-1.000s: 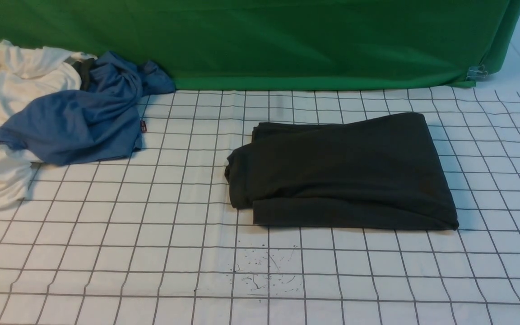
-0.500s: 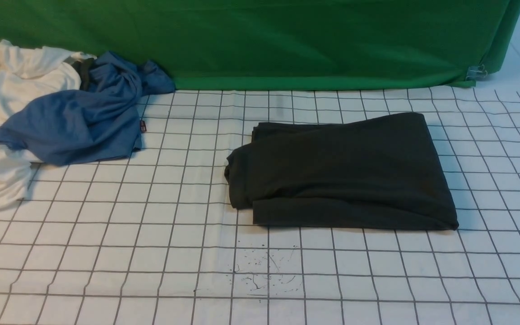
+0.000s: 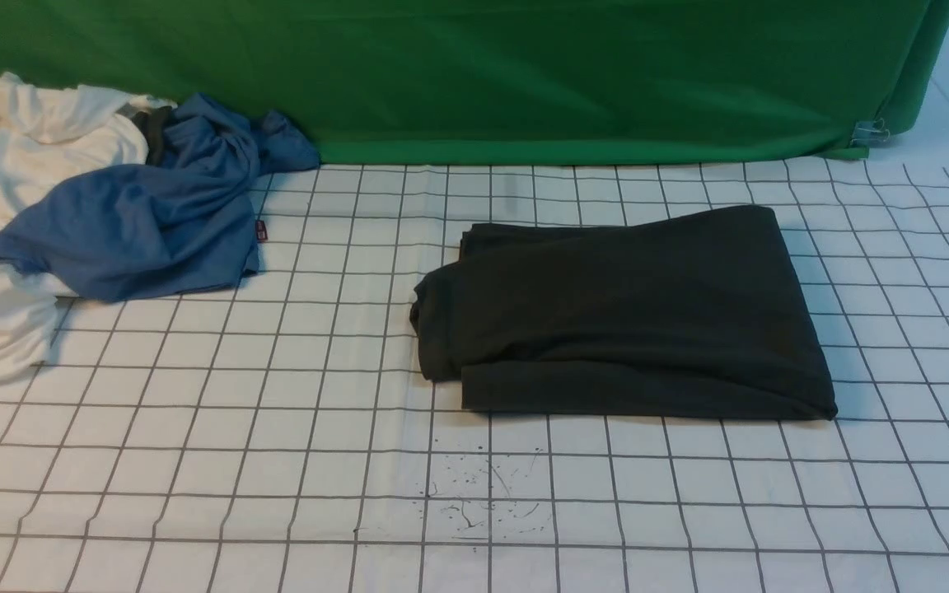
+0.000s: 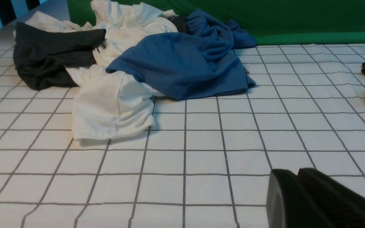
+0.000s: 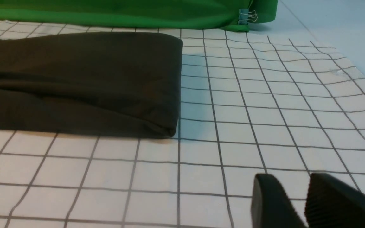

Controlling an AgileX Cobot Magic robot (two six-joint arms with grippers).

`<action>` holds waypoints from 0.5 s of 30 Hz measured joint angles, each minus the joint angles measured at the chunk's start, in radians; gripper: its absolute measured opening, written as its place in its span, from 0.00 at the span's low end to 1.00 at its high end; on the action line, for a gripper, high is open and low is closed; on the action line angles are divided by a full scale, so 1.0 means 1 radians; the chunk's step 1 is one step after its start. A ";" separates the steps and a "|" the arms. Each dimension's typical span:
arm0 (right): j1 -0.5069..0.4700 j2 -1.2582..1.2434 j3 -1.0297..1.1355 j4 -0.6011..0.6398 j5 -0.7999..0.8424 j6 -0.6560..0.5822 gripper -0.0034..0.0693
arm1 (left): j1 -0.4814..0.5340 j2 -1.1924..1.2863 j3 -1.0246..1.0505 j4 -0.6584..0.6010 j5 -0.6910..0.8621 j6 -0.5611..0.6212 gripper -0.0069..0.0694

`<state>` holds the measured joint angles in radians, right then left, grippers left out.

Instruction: Fold a long-sleeved shirt over a white checkered tablecloth.

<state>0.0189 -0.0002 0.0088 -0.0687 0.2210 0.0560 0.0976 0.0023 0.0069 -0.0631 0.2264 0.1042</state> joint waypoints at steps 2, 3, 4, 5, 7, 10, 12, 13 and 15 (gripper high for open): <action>0.000 0.000 0.000 0.000 0.000 0.000 0.37 | 0.000 0.000 0.000 0.006 0.000 0.001 0.08; 0.000 0.000 0.000 0.000 0.000 0.000 0.37 | 0.000 0.000 0.000 0.006 0.000 0.001 0.08; 0.000 0.000 0.000 0.000 0.000 0.000 0.37 | 0.000 0.000 0.000 -0.002 0.000 0.001 0.08; 0.000 0.000 0.000 0.000 0.000 0.000 0.37 | 0.000 0.000 0.000 -0.017 0.000 0.001 0.08; 0.000 0.000 0.000 0.000 0.000 0.000 0.37 | 0.000 0.000 0.000 -0.043 0.000 0.001 0.08; 0.000 0.000 0.000 0.000 0.000 0.000 0.38 | 0.000 0.000 0.000 -0.053 0.000 0.002 0.08; 0.000 0.000 0.000 0.000 0.000 0.000 0.37 | 0.000 0.000 0.000 -0.057 0.000 0.002 0.08; 0.000 0.000 0.000 0.000 0.000 0.000 0.37 | 0.000 0.000 0.000 -0.057 0.000 0.002 0.08; 0.000 0.000 0.000 0.000 0.000 0.000 0.37 | 0.000 0.000 0.000 -0.057 0.000 0.002 0.08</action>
<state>0.0189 -0.0002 0.0088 -0.0687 0.2210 0.0560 0.0976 0.0023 0.0069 -0.1198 0.2264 0.1062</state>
